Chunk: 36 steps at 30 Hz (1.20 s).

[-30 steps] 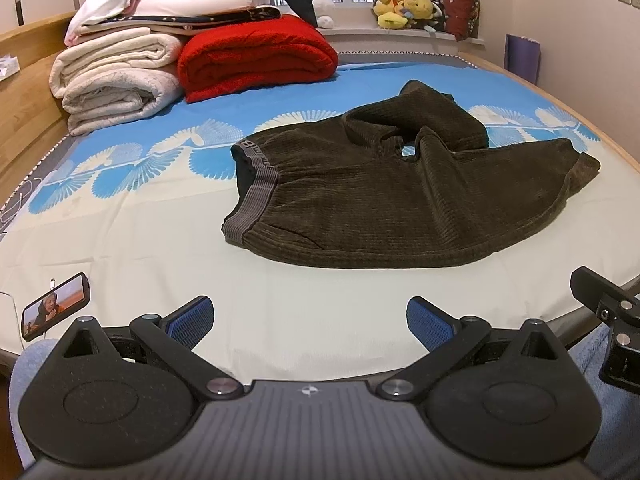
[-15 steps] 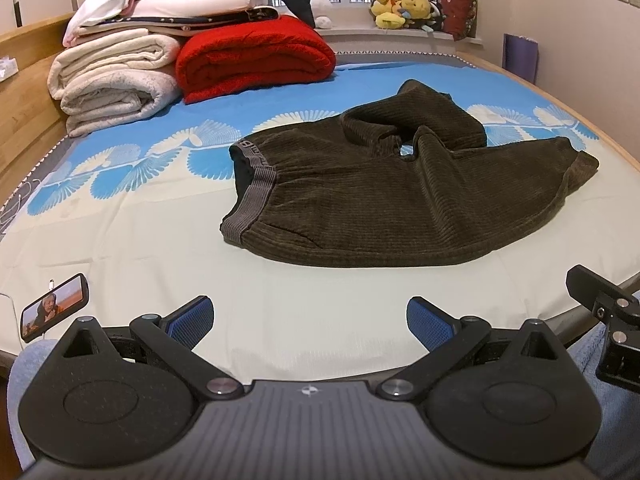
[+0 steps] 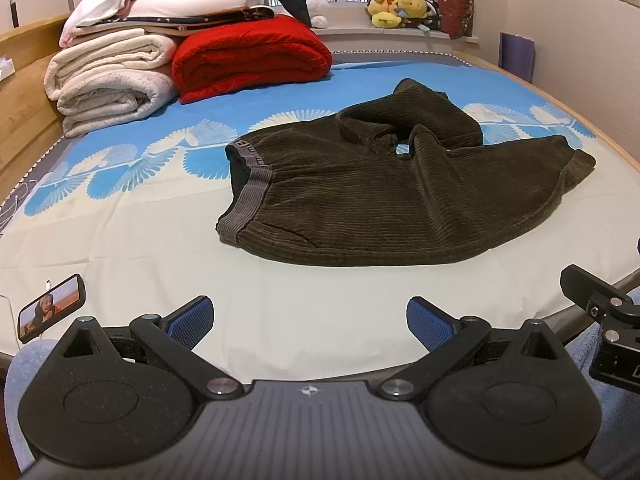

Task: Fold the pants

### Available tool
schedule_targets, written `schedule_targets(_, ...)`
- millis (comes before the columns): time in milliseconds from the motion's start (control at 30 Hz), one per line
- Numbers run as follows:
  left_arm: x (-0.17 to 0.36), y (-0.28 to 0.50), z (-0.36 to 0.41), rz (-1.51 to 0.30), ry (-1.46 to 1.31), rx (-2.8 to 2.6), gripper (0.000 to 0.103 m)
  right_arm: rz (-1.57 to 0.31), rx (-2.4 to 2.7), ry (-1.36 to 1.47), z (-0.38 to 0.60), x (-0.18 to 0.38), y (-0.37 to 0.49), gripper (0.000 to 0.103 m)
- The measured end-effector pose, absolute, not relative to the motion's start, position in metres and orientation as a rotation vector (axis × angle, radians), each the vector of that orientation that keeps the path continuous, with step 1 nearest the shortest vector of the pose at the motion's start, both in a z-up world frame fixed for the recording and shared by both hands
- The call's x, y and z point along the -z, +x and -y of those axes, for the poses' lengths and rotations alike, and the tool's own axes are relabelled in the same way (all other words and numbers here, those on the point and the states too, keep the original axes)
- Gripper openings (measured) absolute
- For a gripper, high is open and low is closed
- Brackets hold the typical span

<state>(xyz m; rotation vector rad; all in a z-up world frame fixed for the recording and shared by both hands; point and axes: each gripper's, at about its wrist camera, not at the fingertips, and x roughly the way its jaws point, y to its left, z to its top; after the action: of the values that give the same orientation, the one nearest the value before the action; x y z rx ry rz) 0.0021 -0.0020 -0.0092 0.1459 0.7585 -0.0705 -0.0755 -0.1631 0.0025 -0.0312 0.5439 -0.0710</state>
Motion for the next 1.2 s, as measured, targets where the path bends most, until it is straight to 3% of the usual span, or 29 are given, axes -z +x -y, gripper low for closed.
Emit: schedule_targets(1200, 0.013, 0.002, 0.0042, -0.763, 0.145, 0.085, 0.103, -0.553, 0.067, -0.036, 0.1631, 0.0038, -0.0717, 0.102)
